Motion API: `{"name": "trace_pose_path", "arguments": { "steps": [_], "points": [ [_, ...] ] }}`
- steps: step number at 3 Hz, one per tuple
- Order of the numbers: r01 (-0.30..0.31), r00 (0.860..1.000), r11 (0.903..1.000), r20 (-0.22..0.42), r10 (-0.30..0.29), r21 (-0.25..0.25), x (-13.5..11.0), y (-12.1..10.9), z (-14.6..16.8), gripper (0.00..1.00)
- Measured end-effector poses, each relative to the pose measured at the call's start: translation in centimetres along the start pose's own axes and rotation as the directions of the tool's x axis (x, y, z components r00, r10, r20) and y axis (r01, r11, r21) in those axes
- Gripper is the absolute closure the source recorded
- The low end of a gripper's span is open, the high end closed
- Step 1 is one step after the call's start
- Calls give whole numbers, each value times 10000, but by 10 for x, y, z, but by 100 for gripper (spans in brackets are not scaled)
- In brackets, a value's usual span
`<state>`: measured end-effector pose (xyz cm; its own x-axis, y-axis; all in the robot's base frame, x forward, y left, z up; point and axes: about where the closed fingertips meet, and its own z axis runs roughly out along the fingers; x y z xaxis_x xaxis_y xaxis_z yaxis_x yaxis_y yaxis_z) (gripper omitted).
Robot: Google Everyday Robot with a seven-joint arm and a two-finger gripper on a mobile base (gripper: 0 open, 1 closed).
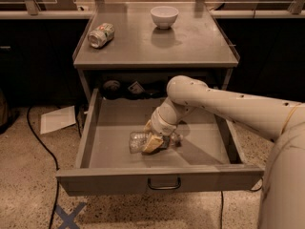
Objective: Place water bottle into top drawer
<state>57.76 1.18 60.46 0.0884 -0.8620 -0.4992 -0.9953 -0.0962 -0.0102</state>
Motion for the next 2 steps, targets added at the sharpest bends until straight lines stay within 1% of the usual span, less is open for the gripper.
{"name": "trace_pose_path", "arguments": {
  "steps": [1,2],
  "points": [
    [0,10000,10000,0,0,0,0,0,0,12],
    [0,10000,10000,0,0,-1,0,0,0,0]
  ]
}}
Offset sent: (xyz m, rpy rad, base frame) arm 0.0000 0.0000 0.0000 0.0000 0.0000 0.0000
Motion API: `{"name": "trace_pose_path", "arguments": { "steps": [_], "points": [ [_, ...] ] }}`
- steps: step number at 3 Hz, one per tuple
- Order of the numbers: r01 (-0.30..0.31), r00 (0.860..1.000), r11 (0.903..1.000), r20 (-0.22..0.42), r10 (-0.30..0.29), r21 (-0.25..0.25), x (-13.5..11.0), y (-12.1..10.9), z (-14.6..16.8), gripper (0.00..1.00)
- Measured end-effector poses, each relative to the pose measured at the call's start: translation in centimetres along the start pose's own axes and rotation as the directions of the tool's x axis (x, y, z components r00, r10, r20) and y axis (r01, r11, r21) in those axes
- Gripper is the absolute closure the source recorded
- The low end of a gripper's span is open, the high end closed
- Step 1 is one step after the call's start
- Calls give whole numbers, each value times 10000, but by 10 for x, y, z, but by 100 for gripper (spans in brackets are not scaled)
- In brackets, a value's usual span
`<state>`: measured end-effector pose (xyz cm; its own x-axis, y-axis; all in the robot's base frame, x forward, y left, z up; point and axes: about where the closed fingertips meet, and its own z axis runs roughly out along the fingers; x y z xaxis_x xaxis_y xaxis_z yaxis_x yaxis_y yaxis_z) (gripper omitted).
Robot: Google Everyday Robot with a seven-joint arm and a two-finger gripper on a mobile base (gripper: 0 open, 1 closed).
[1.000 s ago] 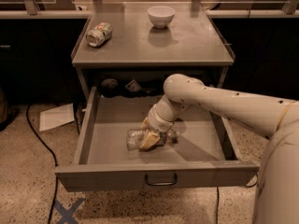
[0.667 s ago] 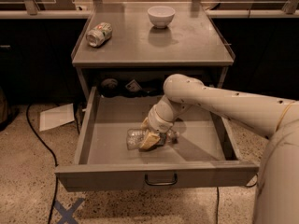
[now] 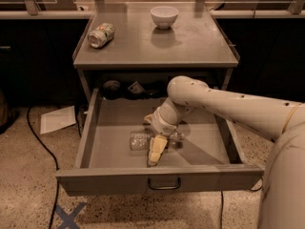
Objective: Place water bottle into top drawer
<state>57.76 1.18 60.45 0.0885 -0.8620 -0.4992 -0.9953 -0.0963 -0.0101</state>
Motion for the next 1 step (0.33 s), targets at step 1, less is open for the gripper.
{"name": "trace_pose_path", "arguments": {
  "steps": [1],
  "points": [
    [0,10000,10000,0,0,-1,0,0,0,0]
  ]
}}
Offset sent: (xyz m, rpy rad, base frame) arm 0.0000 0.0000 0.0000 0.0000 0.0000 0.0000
